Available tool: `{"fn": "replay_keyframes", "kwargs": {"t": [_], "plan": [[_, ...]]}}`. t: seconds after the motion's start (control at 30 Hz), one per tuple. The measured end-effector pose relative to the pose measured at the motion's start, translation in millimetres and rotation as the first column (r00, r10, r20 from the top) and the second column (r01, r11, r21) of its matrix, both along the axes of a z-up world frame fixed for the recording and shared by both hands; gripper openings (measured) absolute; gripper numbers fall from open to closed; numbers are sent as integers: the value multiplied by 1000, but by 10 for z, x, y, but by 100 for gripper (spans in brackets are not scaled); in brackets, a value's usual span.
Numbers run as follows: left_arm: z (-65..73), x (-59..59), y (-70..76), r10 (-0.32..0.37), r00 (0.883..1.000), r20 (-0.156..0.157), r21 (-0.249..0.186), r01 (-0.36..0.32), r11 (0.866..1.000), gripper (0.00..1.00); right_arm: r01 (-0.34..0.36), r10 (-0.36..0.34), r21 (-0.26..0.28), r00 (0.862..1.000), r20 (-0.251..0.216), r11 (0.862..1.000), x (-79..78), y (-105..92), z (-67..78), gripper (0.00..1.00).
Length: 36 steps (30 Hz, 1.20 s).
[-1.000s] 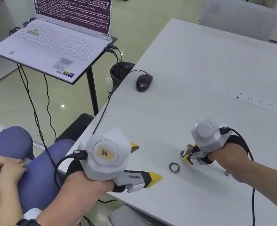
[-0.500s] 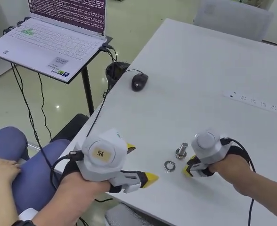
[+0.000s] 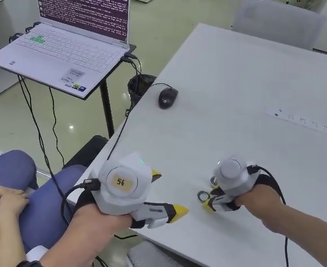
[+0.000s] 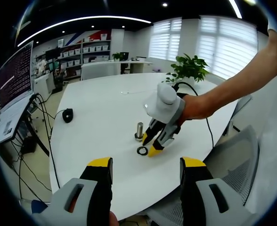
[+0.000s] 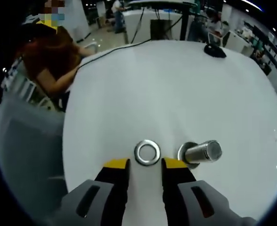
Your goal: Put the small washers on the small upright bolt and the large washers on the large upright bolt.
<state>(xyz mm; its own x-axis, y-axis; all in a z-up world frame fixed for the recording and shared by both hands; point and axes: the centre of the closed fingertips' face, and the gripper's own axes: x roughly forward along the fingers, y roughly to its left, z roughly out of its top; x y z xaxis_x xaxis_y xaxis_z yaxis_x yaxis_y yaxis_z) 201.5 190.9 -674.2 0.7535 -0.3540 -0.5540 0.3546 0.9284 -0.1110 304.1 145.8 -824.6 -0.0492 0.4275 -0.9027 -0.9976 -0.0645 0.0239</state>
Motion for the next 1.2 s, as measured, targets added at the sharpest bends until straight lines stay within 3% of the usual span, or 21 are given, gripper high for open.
{"fn": "replay_keyframes", "kwargs": {"t": [0.03,0.17,0.4,0.63,1.2], "plan": [[0,-1,6,3,1000,0,-2,-3,1000,57,-29,29,-10,999,21,1000,14,0,-5,29],[1,0,23,9,1000,1,-2,-9,1000,57,-24,24,-8,1000,7,1000,41,25,4,29],[11,25,20,7,1000,5,-2,-7,1000,57,-37,37,22,999,26,999,42,87,-9,28],[4,39,-7,-4,1000,3,-1,4,1000,57,-63,62,8,997,39,998,14,84,-15,25],[18,38,25,1,1000,3,-1,-1,1000,57,-32,33,34,999,-7,999,-122,-41,3,23]]}}
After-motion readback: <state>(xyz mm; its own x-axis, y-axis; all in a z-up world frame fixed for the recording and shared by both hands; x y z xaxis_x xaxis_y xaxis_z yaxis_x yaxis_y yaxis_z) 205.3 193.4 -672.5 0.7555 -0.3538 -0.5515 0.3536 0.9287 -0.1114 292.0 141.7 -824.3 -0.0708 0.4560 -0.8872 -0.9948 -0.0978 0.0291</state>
